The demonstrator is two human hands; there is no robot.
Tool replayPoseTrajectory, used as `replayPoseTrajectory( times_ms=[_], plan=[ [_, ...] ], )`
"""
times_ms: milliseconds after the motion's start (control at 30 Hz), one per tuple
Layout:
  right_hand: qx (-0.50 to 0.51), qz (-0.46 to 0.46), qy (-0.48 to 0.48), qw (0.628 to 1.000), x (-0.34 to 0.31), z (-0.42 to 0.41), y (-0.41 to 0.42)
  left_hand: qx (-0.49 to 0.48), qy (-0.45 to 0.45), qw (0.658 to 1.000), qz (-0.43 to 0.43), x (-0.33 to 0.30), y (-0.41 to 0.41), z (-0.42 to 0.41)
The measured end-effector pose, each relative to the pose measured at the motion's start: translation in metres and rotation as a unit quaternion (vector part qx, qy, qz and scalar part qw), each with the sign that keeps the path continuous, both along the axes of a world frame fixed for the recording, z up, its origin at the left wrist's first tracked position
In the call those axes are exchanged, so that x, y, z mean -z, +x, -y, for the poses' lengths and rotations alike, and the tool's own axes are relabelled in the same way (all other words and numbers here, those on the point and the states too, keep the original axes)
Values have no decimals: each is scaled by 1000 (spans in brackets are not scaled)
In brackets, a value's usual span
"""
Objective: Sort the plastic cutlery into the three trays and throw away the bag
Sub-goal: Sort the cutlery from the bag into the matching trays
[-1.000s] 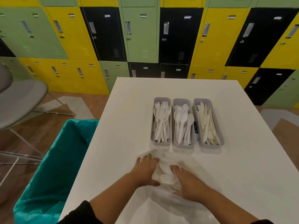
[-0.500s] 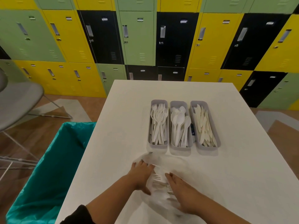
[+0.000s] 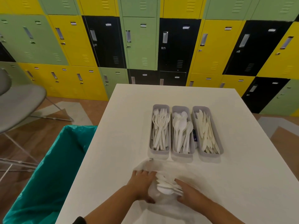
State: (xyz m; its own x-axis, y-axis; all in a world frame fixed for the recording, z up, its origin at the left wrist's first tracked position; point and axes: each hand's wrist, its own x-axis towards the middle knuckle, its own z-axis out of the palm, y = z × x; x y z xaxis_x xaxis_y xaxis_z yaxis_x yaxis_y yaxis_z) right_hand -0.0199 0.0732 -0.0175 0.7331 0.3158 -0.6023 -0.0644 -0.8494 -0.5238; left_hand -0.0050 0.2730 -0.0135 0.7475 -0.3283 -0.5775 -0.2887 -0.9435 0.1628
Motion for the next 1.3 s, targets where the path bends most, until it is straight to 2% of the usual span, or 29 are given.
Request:
replayPoseTrajectory(
  times_ms=[233,500,567,700,833,900,933,1000,1100,1300],
  plan=[
    [34,-5,64,997,-9,24,16,-33,-79,996,10,1,4,-8],
    [76,-100,199,972,-37,29,18,-8,-54,998,-19,-2,8,-10],
    [80,-96,225,966,-42,29,16,-6,-53,998,-27,-3,10,-9],
    [58,-72,204,975,-49,24,14,-10,-52,998,-35,-5,16,-7],
    [-103,-15,108,989,-44,21,13,-16,-53,997,-51,-3,21,-12],
    [-122,-5,101,987,-42,20,12,-37,-89,994,-54,-4,28,-15],
    [-104,2,111,988,-42,20,11,-49,-100,993,-49,-5,32,-16],
    [-4,5,166,986,-44,19,11,-58,-92,994,-28,-6,34,-16],
    [144,-16,265,953,-51,22,15,-44,-46,998,-4,-1,27,-14],
    [265,8,354,897,-62,32,27,-54,-30,998,26,10,18,-9]
  ],
)
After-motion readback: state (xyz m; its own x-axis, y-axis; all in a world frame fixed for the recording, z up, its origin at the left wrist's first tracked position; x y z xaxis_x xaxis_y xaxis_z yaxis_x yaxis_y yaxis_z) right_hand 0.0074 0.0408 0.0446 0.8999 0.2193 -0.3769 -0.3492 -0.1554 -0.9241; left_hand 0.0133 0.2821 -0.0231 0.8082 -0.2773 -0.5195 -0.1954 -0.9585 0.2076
